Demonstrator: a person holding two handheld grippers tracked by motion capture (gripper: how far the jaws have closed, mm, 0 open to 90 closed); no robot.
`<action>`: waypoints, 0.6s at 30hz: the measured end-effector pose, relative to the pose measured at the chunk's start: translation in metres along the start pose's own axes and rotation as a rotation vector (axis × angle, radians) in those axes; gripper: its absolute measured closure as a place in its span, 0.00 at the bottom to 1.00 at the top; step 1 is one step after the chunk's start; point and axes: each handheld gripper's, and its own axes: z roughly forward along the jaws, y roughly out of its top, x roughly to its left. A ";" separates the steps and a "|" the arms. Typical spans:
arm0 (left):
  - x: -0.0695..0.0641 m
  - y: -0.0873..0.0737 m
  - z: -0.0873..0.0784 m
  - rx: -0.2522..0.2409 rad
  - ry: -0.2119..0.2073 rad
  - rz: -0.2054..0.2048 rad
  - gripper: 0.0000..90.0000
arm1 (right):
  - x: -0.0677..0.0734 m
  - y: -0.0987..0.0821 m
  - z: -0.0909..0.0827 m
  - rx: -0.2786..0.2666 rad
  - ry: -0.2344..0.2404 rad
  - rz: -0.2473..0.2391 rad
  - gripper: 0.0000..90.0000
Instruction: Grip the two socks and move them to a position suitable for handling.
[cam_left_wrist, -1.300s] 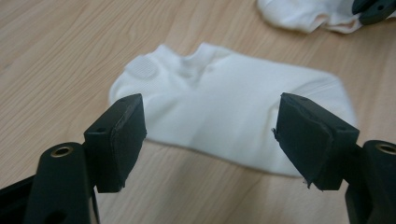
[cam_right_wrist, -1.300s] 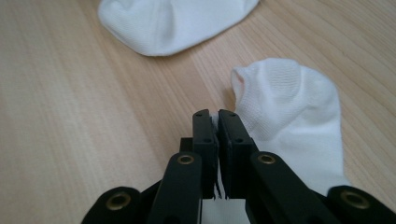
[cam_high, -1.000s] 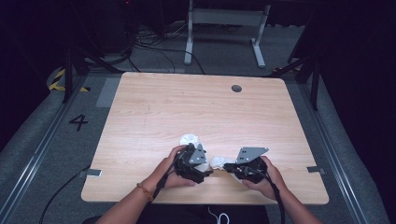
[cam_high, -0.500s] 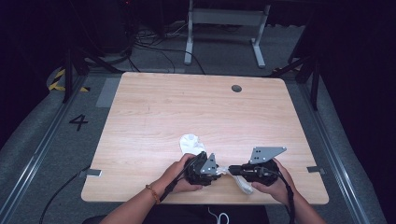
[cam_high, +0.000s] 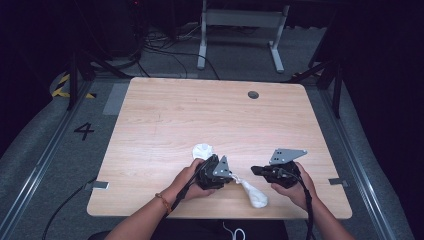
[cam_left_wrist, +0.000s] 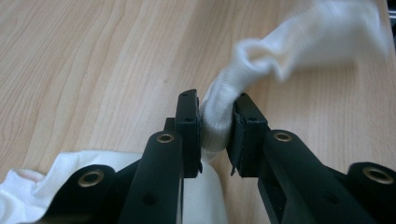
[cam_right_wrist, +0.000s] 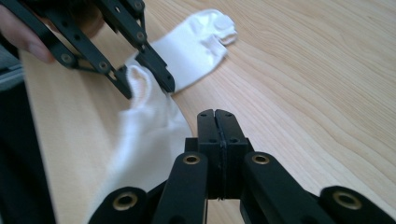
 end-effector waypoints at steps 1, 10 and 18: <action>0.004 0.002 0.002 0.002 -0.012 -0.010 0.85 | -0.001 0.000 0.001 0.002 -0.008 0.001 1.00; 0.007 0.005 0.003 0.007 0.008 -0.021 0.88 | 0.043 -0.011 -0.009 -0.052 0.173 -0.139 0.69; 0.009 0.002 0.006 0.019 0.007 -0.041 0.89 | 0.058 -0.014 0.012 -0.022 0.118 -0.132 0.55</action>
